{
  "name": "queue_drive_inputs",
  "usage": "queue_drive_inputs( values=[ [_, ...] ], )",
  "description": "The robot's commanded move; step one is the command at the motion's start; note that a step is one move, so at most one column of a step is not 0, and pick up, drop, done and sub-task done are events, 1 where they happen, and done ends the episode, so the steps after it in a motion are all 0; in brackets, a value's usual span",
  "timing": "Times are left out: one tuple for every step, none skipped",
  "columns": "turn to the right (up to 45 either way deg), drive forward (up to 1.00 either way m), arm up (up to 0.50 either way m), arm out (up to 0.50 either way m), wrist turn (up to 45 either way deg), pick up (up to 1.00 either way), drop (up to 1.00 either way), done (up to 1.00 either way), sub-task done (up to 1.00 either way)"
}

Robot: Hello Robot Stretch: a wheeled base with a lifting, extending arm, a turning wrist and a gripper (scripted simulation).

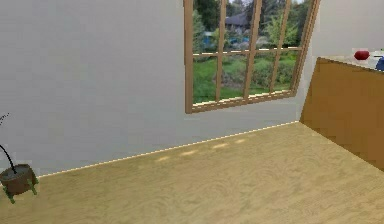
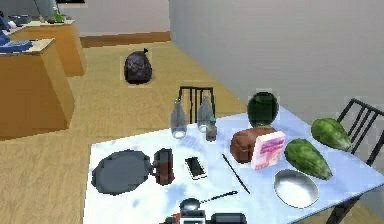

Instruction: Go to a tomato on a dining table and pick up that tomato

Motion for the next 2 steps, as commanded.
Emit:
queue_drive_inputs(
  values=[
    [0.0, 0.0, 0.0, 0.0, 45.0, 0.0, 0.0, 0.0, 0.0],
    [0.0, 0.0, 0.0, 0.0, 39.0, 0.0, 0.0, 0.0, 0.0]
  ],
)
